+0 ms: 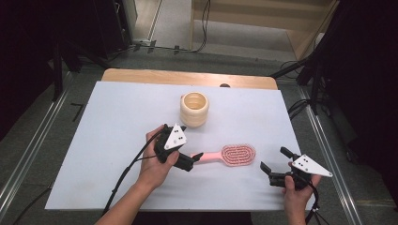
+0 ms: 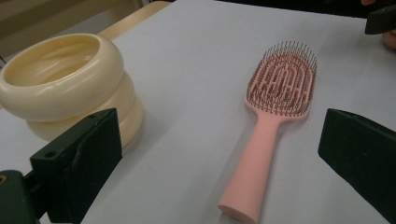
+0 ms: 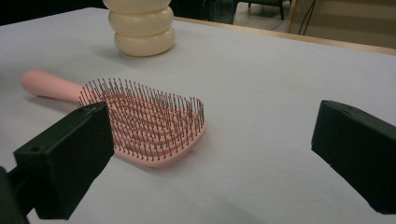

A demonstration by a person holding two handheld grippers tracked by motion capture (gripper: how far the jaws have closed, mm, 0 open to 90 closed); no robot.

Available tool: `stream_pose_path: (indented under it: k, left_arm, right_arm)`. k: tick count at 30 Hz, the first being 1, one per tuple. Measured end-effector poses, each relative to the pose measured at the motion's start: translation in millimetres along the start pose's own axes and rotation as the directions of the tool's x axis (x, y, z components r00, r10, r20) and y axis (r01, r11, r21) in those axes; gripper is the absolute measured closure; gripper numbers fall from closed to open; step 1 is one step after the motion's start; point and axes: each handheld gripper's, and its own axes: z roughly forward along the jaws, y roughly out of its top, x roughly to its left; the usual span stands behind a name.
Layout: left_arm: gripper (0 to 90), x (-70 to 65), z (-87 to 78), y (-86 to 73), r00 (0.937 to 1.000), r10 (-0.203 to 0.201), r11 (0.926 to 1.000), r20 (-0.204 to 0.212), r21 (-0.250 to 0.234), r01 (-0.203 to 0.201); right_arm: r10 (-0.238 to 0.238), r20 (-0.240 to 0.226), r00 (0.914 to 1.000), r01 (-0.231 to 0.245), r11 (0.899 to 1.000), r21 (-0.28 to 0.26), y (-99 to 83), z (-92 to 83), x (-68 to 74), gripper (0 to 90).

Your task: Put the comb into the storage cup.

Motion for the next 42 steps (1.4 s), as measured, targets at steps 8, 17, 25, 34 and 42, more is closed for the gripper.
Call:
stream_pose_path:
  k: [8, 17, 25, 34, 42]
  left_arm:
    - [0.0, -2.0, 17.3, 6.7, 0.9988, 0.022, 0.9981, 0.044, 0.056, -0.025]
    - [3.3, -7.5, 40.5, 14.0, 0.9912, 0.075, 0.9862, 0.109, 0.139, -0.090]
    - [5.9, -9.7, 52.5, 14.8, 0.9873, 0.083, 0.9766, 0.135, 0.186, -0.108]
    - [12.9, -12.0, 67.2, 18.3, 0.9810, 0.105, 0.9537, 0.163, 0.263, -0.146]
    - [14.7, -10.1, 76.4, 19.1, 0.9790, 0.088, 0.9417, 0.184, 0.305, -0.142]
  right_arm:
    - [0.001, 0.000, 1.0000, -0.001, 1.000, 0.000, 0.0, 0.1, 0.0, 0.0]
    - [0.001, 0.000, 1.0000, -0.001, 1.000, 0.001, 0.1, 0.3, 0.0, 0.0]
    - [0.000, -0.001, 1.0000, 0.000, 1.000, 0.003, 0.1, 0.4, -0.1, 0.0]
    - [0.001, -0.002, 1.0000, -0.001, 1.000, 0.003, 0.2, 0.7, -0.2, 0.0]
    - [0.005, 0.000, 1.0000, -0.005, 1.000, 0.002, 0.3, 0.6, -0.4, 0.0]
